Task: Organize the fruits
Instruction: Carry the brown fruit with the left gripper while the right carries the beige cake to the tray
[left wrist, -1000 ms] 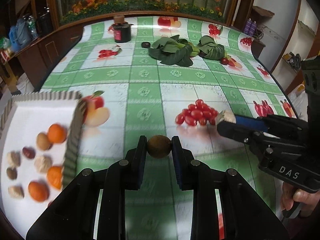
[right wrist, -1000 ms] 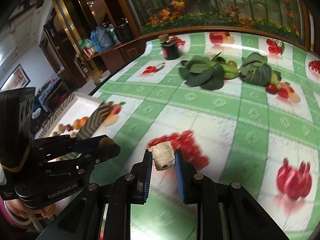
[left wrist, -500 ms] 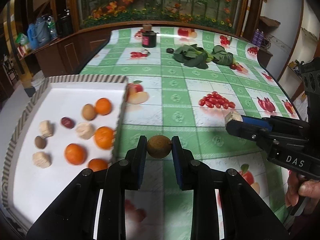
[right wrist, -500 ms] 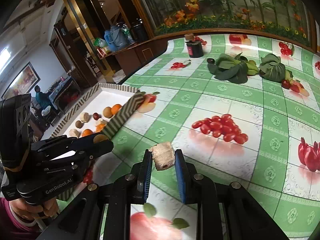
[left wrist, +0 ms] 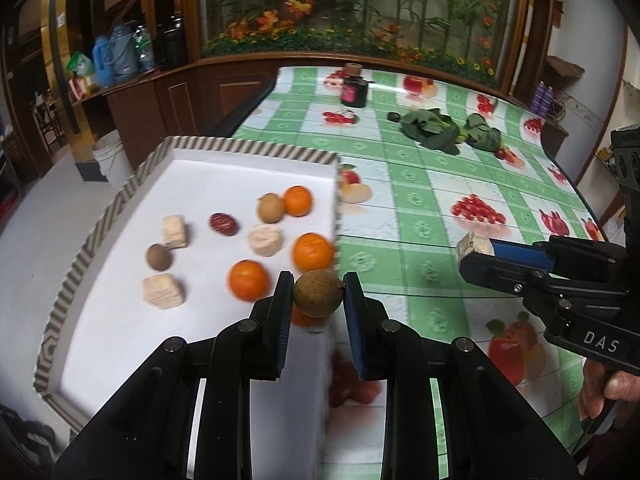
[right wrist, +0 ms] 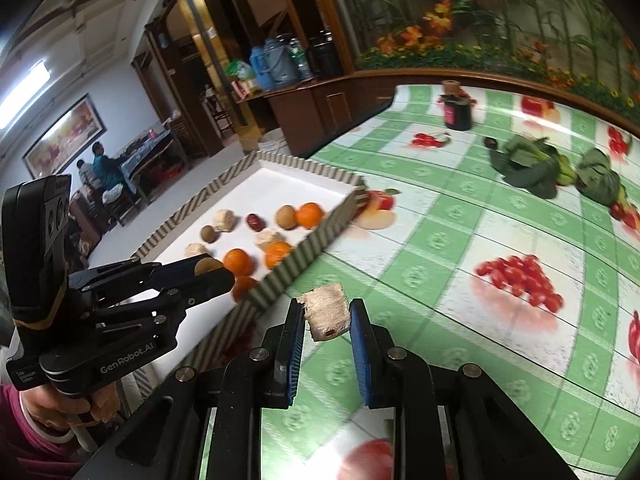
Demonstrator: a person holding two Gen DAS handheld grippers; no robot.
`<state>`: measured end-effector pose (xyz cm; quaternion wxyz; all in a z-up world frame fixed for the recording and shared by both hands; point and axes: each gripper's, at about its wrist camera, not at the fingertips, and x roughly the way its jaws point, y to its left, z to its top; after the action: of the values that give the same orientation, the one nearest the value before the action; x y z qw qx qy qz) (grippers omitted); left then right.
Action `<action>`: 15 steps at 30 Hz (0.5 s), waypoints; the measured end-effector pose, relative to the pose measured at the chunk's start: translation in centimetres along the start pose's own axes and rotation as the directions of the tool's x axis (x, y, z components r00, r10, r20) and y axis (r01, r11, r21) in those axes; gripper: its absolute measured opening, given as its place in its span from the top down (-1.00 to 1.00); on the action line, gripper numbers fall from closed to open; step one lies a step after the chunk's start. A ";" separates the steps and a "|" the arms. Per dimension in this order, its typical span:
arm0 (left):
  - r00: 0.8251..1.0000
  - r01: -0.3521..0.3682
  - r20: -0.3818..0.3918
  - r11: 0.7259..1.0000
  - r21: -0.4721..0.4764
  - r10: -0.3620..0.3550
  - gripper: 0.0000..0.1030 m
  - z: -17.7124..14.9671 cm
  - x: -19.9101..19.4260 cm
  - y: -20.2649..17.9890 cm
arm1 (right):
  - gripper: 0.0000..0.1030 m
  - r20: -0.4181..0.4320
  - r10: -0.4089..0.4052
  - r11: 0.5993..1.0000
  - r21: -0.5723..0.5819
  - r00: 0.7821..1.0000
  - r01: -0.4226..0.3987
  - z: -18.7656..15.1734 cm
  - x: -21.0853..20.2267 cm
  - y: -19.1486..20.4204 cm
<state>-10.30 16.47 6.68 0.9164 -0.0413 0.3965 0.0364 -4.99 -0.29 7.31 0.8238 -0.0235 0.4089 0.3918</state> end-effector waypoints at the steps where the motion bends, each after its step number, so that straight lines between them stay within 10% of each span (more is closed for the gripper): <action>1: 1.000 -0.002 -0.001 1.000 -0.003 0.002 0.53 -0.1 -0.1 0.3 | 0.58 -0.002 0.003 1.000 -0.009 1.000 -0.003 0.1 0.2 0.5; 15: 0.998 -0.054 -0.012 0.997 -0.062 0.054 0.53 -1.1 -1.0 5.0 | 0.58 -0.046 0.044 0.994 -0.095 0.998 -0.049 1.5 2.8 4.7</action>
<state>-12.29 21.28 6.40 0.9113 -0.0593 0.4009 0.0731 -6.18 5.26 7.70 0.8033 -0.0621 0.4080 0.4295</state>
